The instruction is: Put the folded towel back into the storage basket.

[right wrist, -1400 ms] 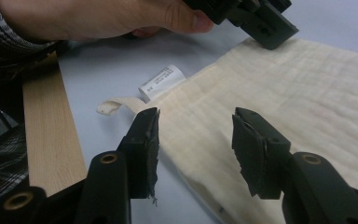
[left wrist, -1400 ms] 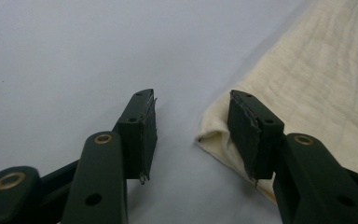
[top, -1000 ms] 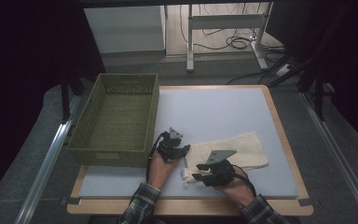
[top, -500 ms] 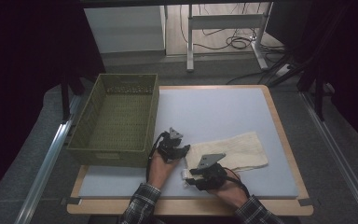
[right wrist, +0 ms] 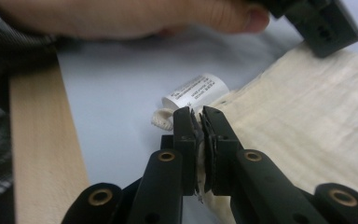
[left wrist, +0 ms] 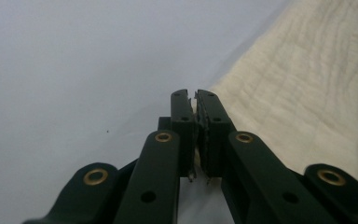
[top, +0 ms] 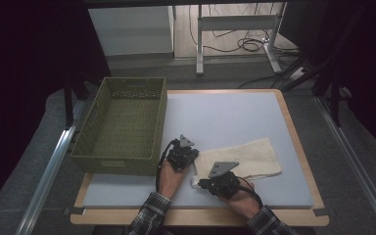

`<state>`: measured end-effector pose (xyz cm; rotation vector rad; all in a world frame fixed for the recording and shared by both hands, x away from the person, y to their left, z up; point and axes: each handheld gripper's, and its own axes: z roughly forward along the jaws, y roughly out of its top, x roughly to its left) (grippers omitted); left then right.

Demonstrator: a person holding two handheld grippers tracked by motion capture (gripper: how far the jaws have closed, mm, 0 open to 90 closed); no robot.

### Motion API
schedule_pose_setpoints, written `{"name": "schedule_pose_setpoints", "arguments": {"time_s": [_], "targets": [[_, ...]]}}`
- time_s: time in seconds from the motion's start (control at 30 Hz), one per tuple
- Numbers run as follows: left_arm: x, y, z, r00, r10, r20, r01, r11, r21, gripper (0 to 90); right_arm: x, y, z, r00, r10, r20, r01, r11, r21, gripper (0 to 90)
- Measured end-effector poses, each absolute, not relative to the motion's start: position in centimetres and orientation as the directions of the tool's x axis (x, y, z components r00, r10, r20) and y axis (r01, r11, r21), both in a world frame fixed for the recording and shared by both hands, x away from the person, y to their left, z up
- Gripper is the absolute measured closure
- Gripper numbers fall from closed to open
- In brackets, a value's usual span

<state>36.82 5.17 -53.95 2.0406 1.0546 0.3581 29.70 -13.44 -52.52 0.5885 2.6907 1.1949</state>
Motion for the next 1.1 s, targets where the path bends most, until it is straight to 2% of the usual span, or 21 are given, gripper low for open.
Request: {"name": "schedule_pose_setpoints", "arguments": {"time_s": [0.5,1.1], "targets": [[37.8,2.8,-50.2,0.658,0.748,-0.088,0.484,-0.331,0.810,86.2,29.7,-17.4,-48.8,-0.881,0.473,0.013,0.290,0.519,0.804,84.6],[39.9,-2.2,-48.4,0.723,0.688,-0.060,0.418,-0.367,0.831,85.1,30.5,-24.1,-48.2,-0.798,0.602,0.034,0.365,0.437,0.822,84.6]]}}
